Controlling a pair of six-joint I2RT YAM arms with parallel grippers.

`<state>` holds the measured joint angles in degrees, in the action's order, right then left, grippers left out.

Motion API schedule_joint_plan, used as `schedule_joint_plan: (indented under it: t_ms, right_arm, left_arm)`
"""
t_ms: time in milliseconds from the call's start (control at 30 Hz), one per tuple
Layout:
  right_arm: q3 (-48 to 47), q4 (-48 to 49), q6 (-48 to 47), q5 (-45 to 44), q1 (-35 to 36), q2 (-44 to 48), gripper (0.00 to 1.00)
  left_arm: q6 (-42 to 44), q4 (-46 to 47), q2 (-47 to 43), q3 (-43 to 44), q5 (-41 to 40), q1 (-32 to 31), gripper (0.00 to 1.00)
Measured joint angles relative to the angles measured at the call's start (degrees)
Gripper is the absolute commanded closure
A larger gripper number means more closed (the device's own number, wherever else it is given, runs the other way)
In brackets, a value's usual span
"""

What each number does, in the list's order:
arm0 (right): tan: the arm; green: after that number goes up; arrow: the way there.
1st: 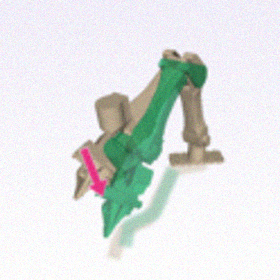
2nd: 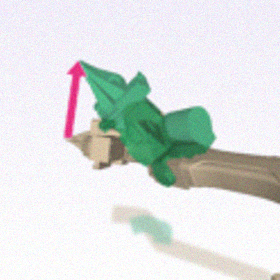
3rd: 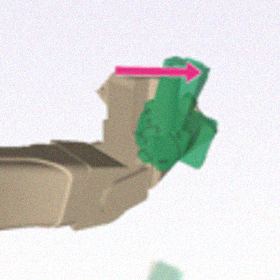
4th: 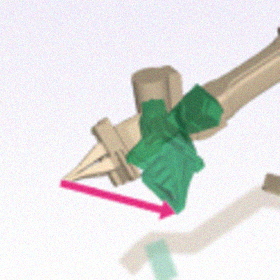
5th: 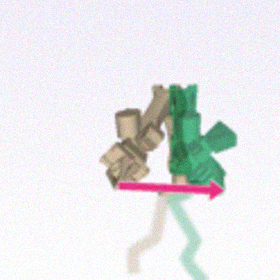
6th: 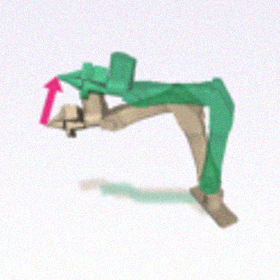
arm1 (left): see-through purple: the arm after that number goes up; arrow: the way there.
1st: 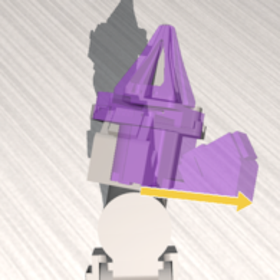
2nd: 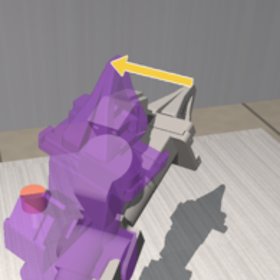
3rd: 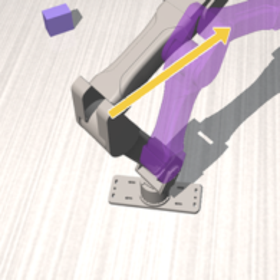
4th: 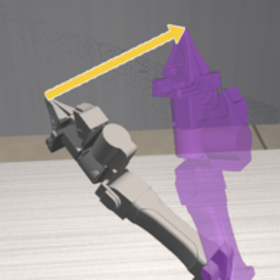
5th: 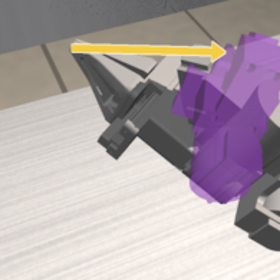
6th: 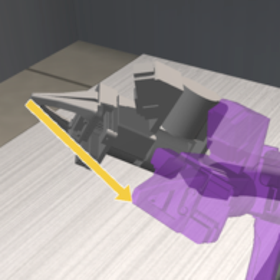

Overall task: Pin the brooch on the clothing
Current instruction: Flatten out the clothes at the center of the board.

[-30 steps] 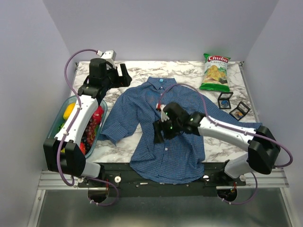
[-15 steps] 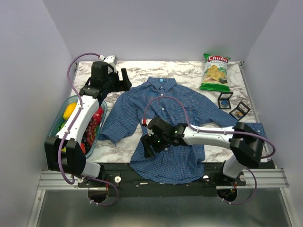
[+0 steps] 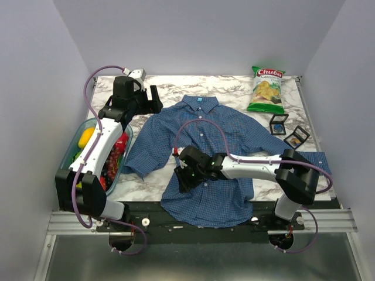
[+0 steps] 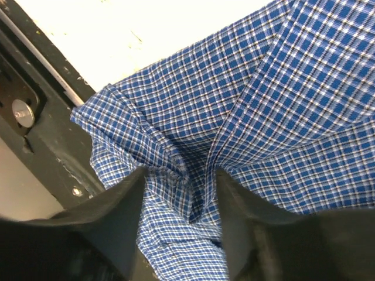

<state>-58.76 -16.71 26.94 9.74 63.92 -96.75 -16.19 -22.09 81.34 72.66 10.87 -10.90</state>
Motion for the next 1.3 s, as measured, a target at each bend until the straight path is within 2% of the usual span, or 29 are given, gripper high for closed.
schedule_joint_plan:
  t_ms: [33, 67, 167, 233, 467, 867, 1100, 1200, 1233, 1300]
  right_arm:
    - [0.0, 0.0, 0.02, 0.02, 0.09, -0.22, 0.64]
    - [0.0, 0.0, 0.13, 0.09, 0.15, -0.33, 0.75]
    - [-0.17, 0.13, 0.07, 0.42, 0.22, -0.33, 0.97]
    - [-0.66, -0.02, 0.13, 0.46, 0.44, -0.33, 1.0]
    - [-7.91, 0.44, -0.48, 1.38, 3.45, -2.32, 0.99]
    - [-23.15, 7.85, -2.21, 9.73, 6.6, -16.0, 0.99]
    - [-25.94, 10.95, -2.6, 14.21, 7.87, -18.05, 0.98]
    - [-25.94, 11.43, -2.6, 15.28, 8.24, -18.08, 0.89]
    - [-25.94, 11.52, -2.62, 15.32, 8.46, -18.1, 0.83]
    - [-25.86, 11.65, -2.69, 15.43, 8.9, -18.1, 0.61]
  left_arm:
    - [0.07, -0.02, 0.0, 0.0, 0.0, 0.0, 0.04]
    - [0.11, -0.07, 0.02, 0.0, 0.0, 0.0, 0.04]
    - [0.13, -0.11, 0.02, 0.0, 0.0, 0.0, 0.04]
    - [0.13, -0.13, 0.02, 0.0, 0.0, 0.0, 0.04]
    - [0.13, -0.33, 0.13, 0.0, 0.0, 0.0, 0.04]
    - [0.55, -0.42, 0.13, 0.0, -0.2, 0.0, 0.04]
    - [0.96, -0.57, 0.11, 0.0, -0.9, 0.0, 0.04]
    - [1.01, -0.59, 0.11, 0.0, -1.01, 0.0, 0.04]
    - [1.03, -0.61, 0.11, 0.0, -1.03, 0.0, 0.04]
    - [1.03, -0.63, 0.11, 0.0, -1.03, 0.0, 0.04]
